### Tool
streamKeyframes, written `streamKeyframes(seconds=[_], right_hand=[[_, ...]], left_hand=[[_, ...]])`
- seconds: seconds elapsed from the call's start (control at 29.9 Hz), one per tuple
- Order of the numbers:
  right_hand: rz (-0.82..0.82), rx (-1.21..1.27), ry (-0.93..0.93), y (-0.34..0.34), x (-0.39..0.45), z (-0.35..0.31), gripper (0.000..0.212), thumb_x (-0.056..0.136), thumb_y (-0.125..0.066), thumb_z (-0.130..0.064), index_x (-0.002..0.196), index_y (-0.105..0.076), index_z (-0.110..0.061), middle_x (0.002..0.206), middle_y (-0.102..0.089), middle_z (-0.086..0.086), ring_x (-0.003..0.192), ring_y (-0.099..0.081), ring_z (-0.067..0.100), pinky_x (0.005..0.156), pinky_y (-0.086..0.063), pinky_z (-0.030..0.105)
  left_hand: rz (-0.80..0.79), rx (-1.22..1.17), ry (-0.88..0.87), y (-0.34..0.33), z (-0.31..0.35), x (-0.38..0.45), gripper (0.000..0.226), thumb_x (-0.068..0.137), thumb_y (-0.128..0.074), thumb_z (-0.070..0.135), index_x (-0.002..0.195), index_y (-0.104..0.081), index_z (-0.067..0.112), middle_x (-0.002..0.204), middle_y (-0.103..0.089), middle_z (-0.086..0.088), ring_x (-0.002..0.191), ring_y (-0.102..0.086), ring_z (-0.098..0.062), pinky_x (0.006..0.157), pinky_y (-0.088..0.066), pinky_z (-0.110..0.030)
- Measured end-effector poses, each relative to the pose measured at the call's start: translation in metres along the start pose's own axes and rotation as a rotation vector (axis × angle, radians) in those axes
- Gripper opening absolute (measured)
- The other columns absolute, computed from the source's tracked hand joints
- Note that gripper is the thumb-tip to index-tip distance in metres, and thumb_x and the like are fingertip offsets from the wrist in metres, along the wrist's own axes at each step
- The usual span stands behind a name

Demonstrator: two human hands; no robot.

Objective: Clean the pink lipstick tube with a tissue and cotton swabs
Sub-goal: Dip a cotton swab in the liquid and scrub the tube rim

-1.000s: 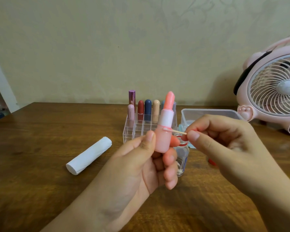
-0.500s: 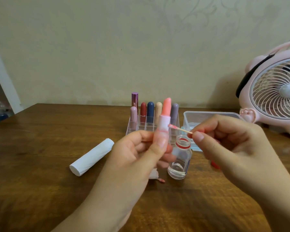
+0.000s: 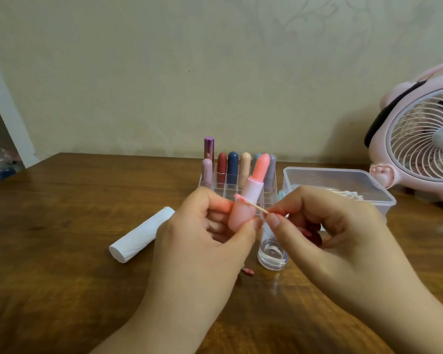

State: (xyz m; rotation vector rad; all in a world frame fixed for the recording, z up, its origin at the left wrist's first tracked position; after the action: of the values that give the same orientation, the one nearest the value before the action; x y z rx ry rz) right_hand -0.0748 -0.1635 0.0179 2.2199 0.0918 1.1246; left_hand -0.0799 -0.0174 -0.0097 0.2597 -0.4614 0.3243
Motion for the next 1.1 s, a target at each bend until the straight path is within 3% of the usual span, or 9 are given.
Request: streamKeyframes(seconds=[0.13,0.3,0.4,0.54,0.74,0.87,0.97,1.1], right_hand=[[0.018,-0.022,-0.074,0.005,0.000,0.009,0.013,0.078,-0.063,-0.028,0.066,-0.061,-0.024,0.063,-0.056,-0.001,0.050,-0.044,0.003,0.048,-0.034,0.006],[-0.023,0.011,-0.195,0.004,0.002,0.023,0.014,0.081,-0.068,-0.023,0.067,-0.064,-0.025,0.055,-0.055,-0.007,0.047,-0.046,0.002,0.046,-0.033,0.005],[-0.063,0.027,-0.255,-0.002,0.002,0.028,0.014,0.081,-0.065,-0.023,0.067,-0.063,-0.026,0.052,-0.054,-0.008,0.045,-0.045,0.003,0.045,-0.034,0.006],[-0.118,0.037,-0.298,-0.007,0.000,0.029,0.010,0.082,-0.062,-0.025,0.072,-0.064,-0.027,0.064,-0.060,-0.006,0.049,-0.049,0.001,0.047,-0.039,0.008],[-0.141,0.038,-0.315,-0.009,-0.001,0.027,0.010,0.083,-0.062,-0.025,0.074,-0.063,-0.028,0.071,-0.063,-0.013,0.053,-0.053,-0.001,0.050,-0.041,0.007],[-0.163,0.046,-0.314,-0.012,-0.001,0.026,0.010,0.082,-0.062,-0.026,0.073,-0.063,-0.029,0.069,-0.063,-0.016,0.053,-0.054,-0.001,0.050,-0.041,0.007],[-0.165,0.026,-0.292,-0.013,-0.002,0.025,0.010,0.082,-0.063,-0.026,0.073,-0.064,-0.029,0.073,-0.064,-0.011,0.056,-0.055,0.003,0.050,-0.042,0.009],[-0.174,0.018,-0.270,-0.015,-0.002,0.023,0.010,0.081,-0.062,-0.027,0.072,-0.063,-0.027,0.072,-0.063,-0.009,0.056,-0.053,0.004,0.049,-0.041,0.009]], left_hand=[[0.003,-0.055,0.128,0.004,-0.012,0.011,0.021,0.070,-0.075,0.020,0.081,-0.061,0.032,0.073,-0.073,0.012,0.066,-0.069,-0.004,0.059,-0.052,-0.019],[-0.048,0.047,0.255,0.010,-0.030,0.025,0.018,0.081,-0.067,0.021,0.080,-0.055,0.036,0.082,-0.070,0.014,0.072,-0.069,-0.005,0.069,-0.054,-0.024],[-0.034,0.142,0.263,0.011,-0.039,0.030,0.020,0.082,-0.066,0.021,0.089,-0.054,0.035,0.085,-0.061,0.018,0.077,-0.058,0.001,0.063,-0.044,-0.015],[0.002,0.317,0.233,0.012,-0.053,0.035,0.026,0.081,-0.067,0.021,0.107,-0.063,0.022,0.085,-0.060,0.011,0.072,-0.051,-0.005,0.058,-0.038,-0.016],[-0.020,0.567,0.206,0.011,-0.068,0.041,0.021,0.083,-0.066,0.024,0.102,-0.067,0.015,0.079,-0.058,0.007,0.062,-0.049,-0.004,0.055,-0.035,-0.012],[-0.072,0.651,0.235,0.010,-0.077,0.041,0.013,0.084,-0.063,0.028,0.088,-0.067,0.016,0.076,-0.066,0.003,0.066,-0.058,-0.009,0.055,-0.041,-0.017],[-0.090,0.680,0.248,0.010,-0.082,0.041,0.019,0.086,-0.058,0.029,0.079,-0.065,0.012,0.073,-0.069,-0.004,0.067,-0.062,-0.014,0.057,-0.046,-0.022],[-0.117,0.705,0.244,0.009,-0.084,0.040,0.028,0.088,-0.052,0.031,0.075,-0.061,0.008,0.070,-0.067,-0.010,0.066,-0.061,-0.019,0.051,-0.038,-0.022]])
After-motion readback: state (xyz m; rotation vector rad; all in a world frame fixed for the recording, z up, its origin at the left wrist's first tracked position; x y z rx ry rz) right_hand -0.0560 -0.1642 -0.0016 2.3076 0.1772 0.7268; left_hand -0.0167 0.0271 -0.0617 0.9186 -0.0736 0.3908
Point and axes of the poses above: each hand's wrist, its own x-axis towards the middle knuckle, its own y-axis out of the back of the hand, z = x × y, the point moved 4 cm from there along x, towards the middle knuckle
